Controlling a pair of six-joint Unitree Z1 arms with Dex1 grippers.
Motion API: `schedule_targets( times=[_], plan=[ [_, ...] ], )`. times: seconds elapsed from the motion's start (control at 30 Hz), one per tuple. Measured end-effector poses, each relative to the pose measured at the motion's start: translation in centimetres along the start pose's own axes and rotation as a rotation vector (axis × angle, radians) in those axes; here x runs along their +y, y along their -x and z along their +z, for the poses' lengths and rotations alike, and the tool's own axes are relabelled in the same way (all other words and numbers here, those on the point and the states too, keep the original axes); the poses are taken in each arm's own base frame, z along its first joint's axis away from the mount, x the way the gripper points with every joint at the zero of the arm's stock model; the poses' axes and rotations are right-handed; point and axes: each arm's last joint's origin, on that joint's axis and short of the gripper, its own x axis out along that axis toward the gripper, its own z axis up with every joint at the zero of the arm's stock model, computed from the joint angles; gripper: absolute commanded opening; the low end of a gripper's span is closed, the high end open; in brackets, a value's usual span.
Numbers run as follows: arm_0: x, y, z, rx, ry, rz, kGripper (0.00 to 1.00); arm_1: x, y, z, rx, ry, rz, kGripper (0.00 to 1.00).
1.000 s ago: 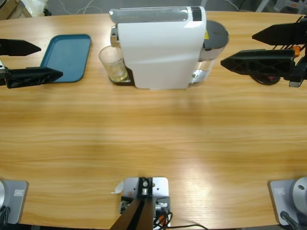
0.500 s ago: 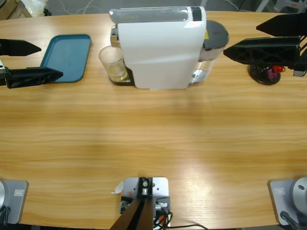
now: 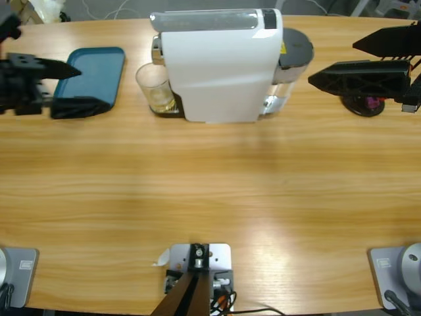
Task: Pour coffee
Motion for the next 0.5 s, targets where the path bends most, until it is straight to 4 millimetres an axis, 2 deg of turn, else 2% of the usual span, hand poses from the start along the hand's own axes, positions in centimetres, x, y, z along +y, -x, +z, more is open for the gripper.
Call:
schedule_targets(
  times=[0.27,0.5],
  plan=[
    [1.6,-6.0,1.3,0.031,-0.041,-0.005,1.000,-0.5,-0.9,0.1,0.026,-0.017,-0.030,0.979],
    [3.1,-9.0,2.6,0.046,-0.059,-0.012,1.000,-0.8,-2.6,0.1,0.076,-0.024,-0.050,0.977]
  ],
)
